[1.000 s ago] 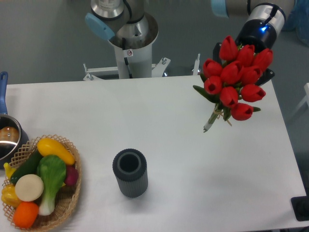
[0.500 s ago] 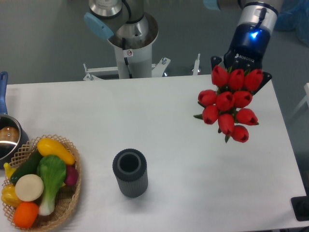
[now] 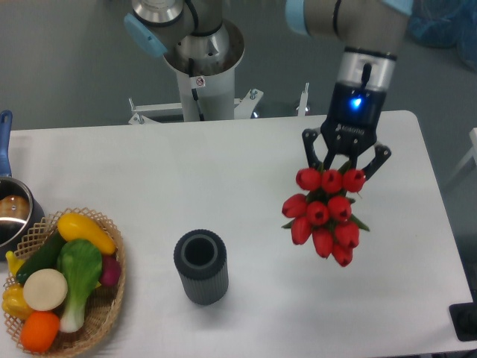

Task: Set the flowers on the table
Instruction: 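Swing the tulips downward, blooms hanging below the gripper, then lower the held tulips toward the table beside the grey vase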

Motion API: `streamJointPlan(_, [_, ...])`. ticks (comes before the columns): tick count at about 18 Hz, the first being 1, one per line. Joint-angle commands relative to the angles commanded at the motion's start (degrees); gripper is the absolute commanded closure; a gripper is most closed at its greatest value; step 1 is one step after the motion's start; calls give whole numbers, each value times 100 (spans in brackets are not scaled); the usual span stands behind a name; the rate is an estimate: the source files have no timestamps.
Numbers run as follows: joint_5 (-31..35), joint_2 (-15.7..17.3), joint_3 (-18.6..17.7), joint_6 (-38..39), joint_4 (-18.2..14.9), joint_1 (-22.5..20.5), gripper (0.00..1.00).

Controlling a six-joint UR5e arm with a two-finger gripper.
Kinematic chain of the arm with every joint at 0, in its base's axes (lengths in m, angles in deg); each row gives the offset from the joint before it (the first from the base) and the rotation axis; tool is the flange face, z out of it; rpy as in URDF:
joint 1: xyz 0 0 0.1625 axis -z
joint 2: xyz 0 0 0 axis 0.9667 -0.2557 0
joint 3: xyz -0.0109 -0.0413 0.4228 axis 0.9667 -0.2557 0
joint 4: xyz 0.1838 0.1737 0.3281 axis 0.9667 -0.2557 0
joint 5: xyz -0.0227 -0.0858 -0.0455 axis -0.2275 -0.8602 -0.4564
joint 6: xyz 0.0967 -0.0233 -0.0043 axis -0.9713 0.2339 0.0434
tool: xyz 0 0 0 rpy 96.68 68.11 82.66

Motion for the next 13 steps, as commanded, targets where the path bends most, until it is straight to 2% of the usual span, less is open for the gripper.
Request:
streamJointPlan(2, [158,-88,-18,0,0,9,62])
streamJointPlan(8, [1406,-378,-18,9,9,351,62])
streamJointPlan(13, [1460,-589,-106,44,-9,440,62])
